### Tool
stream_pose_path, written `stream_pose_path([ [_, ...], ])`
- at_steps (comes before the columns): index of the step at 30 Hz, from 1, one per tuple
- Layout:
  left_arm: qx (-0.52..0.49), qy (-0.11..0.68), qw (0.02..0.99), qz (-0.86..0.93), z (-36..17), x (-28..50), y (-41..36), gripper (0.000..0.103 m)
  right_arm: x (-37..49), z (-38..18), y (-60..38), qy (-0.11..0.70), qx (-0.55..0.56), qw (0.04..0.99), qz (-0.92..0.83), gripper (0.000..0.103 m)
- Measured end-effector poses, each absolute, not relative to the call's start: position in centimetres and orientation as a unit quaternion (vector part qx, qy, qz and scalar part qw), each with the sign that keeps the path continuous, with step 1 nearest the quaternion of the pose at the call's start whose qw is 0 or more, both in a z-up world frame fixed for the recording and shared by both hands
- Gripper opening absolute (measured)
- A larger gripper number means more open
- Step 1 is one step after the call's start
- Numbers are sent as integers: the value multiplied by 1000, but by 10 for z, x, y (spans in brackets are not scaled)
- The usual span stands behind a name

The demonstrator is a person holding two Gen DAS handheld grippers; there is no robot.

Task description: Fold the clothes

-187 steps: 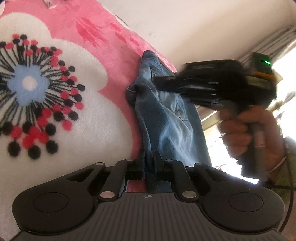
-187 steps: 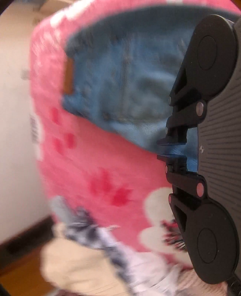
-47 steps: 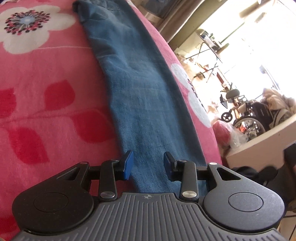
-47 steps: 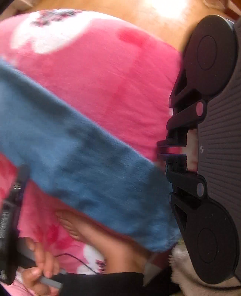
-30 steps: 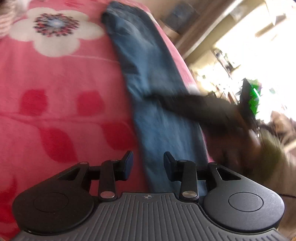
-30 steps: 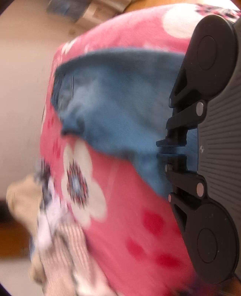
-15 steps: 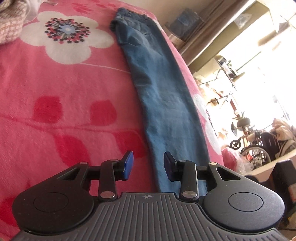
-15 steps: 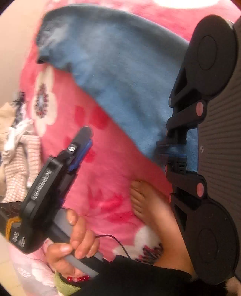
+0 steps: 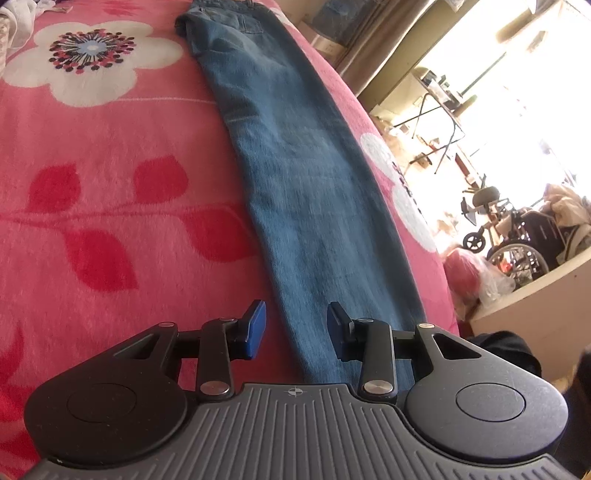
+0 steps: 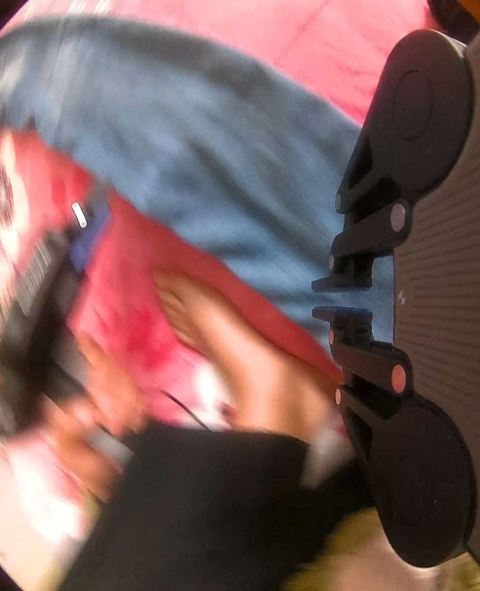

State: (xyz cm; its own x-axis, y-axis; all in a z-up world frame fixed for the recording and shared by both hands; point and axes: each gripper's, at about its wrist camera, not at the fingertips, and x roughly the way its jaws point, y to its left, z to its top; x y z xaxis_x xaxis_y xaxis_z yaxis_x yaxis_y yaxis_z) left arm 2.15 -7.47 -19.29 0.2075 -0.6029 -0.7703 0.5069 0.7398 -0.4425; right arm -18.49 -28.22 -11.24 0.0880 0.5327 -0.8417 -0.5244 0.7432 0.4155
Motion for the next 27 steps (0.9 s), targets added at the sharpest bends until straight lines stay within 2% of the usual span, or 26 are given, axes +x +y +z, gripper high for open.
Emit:
stream_pose_path([
  [4, 11, 531, 776, -341, -198, 16, -83, 38, -193, -142, -283, 644, 28, 678, 353, 6],
  [8, 45, 532, 775, -338, -197, 13, -92, 42, -199, -140, -288, 695, 62, 627, 346, 6],
  [10, 77, 525, 778, -337, -194, 10, -100, 45, -190, -130, -292, 695, 70, 630, 339, 7],
  [14, 144, 504, 784, -333, -187, -1, -116, 57, -161, -111, -312, 646, 80, 694, 308, 7],
  [16, 161, 504, 781, -331, -187, -5, -121, 59, -157, -123, -319, 657, 69, 693, 288, 6],
  [18, 173, 506, 778, -328, -189, -8, -125, 60, -159, -136, -327, 675, 55, 683, 273, 2],
  [21, 185, 509, 777, -320, -192, -9, -127, 66, -160, -127, -342, 684, 57, 681, 254, 2],
  [27, 201, 515, 776, -303, -195, -12, -134, 71, -135, -95, -337, 590, 12, 771, 241, 5],
])
